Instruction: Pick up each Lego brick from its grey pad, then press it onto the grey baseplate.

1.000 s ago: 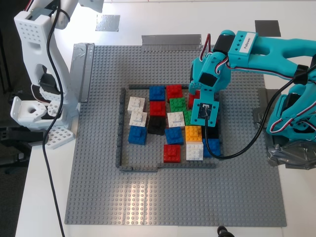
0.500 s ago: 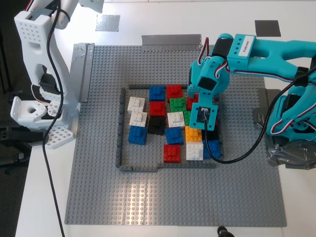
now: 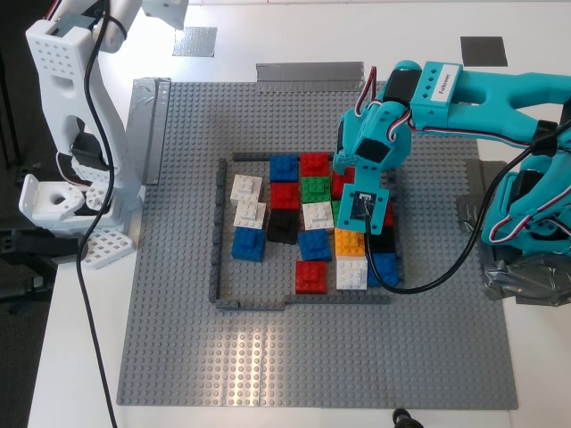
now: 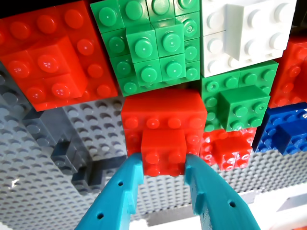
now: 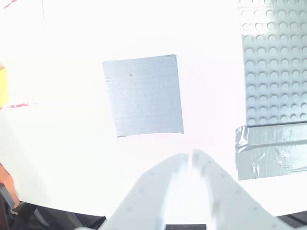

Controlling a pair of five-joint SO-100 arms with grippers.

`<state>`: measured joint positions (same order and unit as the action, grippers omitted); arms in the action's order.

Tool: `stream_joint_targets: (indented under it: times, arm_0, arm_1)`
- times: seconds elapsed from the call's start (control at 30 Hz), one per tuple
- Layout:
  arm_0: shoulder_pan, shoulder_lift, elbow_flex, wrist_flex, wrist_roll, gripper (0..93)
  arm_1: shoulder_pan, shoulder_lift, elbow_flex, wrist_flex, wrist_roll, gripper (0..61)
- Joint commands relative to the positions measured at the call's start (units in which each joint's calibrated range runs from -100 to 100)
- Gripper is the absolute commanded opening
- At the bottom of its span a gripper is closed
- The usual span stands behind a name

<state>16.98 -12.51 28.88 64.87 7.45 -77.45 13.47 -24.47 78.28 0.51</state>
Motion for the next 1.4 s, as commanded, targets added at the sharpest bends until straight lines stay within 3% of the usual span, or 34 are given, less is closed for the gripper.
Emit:
stream_joint_targets:
  times: [0.0,1.37]
  arm_0:
    - [0.2,-0.2,-0.6,-0.2,0.0,0.0]
    - [-1.1,3.4,-1.3,-2.1,-0.3,0.0]
  arm_1:
    - [0.1,-6.9,-0.6,0.4,0.1,0.1]
    - [1.2,-5.1,-5.4,4.2,1.7,0.1]
